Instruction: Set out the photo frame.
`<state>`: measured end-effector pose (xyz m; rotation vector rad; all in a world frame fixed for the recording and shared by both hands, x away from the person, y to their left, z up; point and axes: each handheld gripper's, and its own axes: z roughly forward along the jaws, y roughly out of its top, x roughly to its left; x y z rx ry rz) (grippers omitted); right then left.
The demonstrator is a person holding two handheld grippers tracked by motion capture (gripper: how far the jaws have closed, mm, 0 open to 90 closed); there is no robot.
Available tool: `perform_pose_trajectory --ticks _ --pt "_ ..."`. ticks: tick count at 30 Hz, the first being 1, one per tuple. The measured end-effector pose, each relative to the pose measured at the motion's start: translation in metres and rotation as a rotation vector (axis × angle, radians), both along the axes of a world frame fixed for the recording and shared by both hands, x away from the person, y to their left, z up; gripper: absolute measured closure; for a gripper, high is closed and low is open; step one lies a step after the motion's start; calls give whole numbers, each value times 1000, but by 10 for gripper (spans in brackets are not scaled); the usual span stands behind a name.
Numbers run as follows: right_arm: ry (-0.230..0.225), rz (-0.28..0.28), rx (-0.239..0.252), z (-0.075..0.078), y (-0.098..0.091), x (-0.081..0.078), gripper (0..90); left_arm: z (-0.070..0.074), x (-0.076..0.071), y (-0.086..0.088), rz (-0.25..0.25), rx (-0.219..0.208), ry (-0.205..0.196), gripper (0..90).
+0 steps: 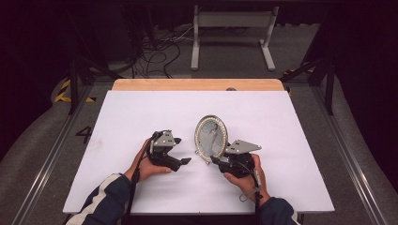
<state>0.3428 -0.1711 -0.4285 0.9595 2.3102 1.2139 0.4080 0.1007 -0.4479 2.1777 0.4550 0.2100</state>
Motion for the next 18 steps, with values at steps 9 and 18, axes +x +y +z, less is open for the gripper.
perform_pose_trajectory --ticks 9,18 --pt "-43 -31 37 7 -11 -12 609 -3 16 -22 -9 -1 -8 166" --pt "-71 -70 79 8 -16 -14 727 -6 31 -31 16 -99 35 196"
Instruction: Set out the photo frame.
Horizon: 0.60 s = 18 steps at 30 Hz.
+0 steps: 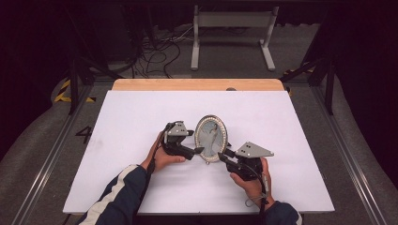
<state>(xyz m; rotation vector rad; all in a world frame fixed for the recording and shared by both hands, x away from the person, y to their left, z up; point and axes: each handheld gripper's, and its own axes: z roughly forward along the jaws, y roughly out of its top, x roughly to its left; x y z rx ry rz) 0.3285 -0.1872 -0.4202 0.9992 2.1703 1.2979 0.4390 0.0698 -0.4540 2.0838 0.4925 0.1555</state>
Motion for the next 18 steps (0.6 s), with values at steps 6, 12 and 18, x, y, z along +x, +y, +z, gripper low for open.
perform_pose_trajectory --ticks 6,12,18 --pt "6 15 5 1 -2 2 737 -2 0 -3 -68 -15 27 239" --pt "19 18 19 1 -4 4 740 -1 -4 -3 -72 8 31 298" --pt "27 2 28 1 -5 6 737 2 -11 0 -47 36 27 313"
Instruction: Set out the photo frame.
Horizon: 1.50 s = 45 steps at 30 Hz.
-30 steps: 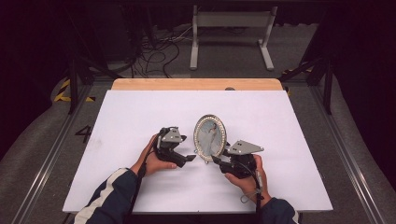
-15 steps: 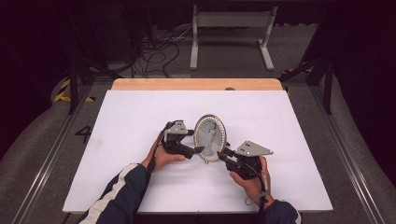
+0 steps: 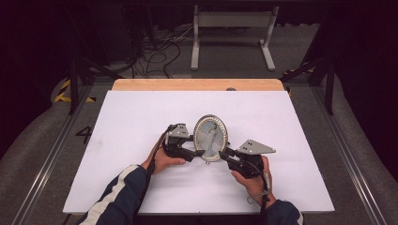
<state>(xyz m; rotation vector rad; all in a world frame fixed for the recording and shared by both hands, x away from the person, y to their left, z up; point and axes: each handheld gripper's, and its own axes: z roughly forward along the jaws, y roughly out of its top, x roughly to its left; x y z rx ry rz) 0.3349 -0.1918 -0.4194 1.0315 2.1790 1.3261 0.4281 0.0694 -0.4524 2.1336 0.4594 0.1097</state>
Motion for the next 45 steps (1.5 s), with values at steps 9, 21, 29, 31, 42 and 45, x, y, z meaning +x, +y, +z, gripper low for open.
perform_pose_trajectory --ticks 9,21,29,31,42,45 --pt "10 -25 28 -1 2 5 741 2 -13 9 22 33 12 300" --pt "1 -37 34 -3 6 9 729 5 -26 18 20 38 28 291" --pt "-7 -26 25 -2 9 9 725 8 -18 24 102 -76 -23 283" --pt "-11 -30 20 -1 8 8 714 13 -18 26 126 -99 -49 297" --pt "-16 -59 52 2 1 2 759 21 -14 35 114 -149 -47 439" --pt "-22 -52 41 2 4 1 771 20 -14 33 106 -136 -51 530"
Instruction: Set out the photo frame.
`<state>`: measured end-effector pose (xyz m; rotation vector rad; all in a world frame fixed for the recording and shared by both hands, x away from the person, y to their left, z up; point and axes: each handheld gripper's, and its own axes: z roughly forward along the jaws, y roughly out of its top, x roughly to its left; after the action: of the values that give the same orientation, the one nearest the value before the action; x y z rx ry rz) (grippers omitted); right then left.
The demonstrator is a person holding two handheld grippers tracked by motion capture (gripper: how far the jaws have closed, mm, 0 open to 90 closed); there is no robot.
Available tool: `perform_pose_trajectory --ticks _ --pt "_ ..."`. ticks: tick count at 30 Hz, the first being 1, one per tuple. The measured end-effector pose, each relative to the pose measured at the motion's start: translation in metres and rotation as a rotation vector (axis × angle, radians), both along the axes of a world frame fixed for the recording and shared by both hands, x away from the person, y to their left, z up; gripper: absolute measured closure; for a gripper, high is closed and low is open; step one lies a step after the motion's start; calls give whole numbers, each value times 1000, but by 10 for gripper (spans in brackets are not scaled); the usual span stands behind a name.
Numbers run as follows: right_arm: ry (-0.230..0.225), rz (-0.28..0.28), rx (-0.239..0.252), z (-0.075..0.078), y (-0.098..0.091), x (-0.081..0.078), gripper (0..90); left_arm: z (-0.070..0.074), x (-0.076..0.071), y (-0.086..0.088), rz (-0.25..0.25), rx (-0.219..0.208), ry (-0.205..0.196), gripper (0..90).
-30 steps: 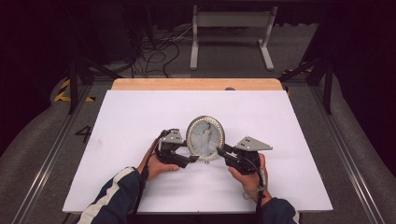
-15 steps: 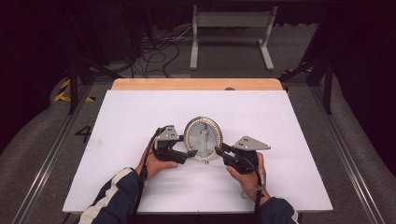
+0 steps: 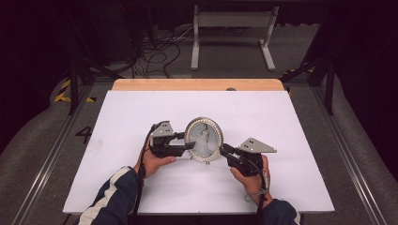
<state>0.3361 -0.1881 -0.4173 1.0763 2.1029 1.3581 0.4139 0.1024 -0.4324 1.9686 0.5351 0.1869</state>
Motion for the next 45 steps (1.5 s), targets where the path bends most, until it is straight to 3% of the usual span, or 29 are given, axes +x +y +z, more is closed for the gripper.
perform_pose_trajectory --ticks 4,15,45 --pt "-12 1 -27 -2 4 0 789 0 0 1 2 14 -4 580" --pt "-22 1 -45 -2 5 0 794 1 0 3 14 40 -29 672" --pt "-37 -4 -38 0 0 1 846 2 -2 3 13 72 -52 680"
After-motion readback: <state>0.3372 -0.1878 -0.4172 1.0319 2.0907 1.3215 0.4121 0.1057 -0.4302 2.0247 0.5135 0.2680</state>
